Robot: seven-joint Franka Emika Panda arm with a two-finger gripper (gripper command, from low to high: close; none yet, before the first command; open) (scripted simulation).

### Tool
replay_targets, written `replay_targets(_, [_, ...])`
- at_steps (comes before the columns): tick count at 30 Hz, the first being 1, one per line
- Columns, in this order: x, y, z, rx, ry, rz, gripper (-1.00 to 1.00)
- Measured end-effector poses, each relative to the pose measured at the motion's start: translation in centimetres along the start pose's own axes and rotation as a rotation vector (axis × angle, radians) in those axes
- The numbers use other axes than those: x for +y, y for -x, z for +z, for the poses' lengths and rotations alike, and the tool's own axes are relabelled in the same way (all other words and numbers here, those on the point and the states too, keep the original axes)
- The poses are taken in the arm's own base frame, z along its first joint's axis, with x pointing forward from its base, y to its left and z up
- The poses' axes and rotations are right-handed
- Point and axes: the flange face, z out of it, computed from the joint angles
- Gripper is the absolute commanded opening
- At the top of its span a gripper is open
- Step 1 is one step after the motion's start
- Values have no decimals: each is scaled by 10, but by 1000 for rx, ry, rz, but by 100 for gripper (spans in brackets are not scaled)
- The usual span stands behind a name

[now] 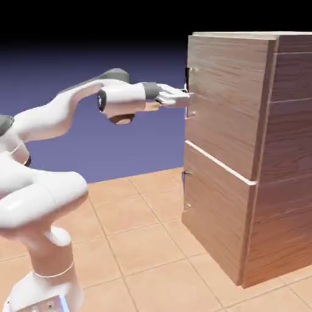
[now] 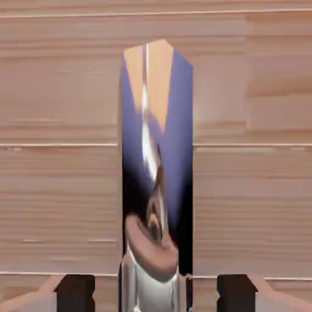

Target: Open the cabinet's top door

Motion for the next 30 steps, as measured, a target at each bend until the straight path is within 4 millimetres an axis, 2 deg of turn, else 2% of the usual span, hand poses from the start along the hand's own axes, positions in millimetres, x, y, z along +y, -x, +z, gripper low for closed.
replay_targets(5, [-13, 14, -35, 82, 79, -2, -100])
replay_targets(10, [-38, 38, -82, 201, 199, -1, -100])
replay_targets(14, [-56, 56, -108, 276, 274, 0, -100])
replay_targets(21, [-82, 82, -138, 374, 373, 0, -100])
replay_targets(30, [-115, 115, -165, 484, 483, 0, -100])
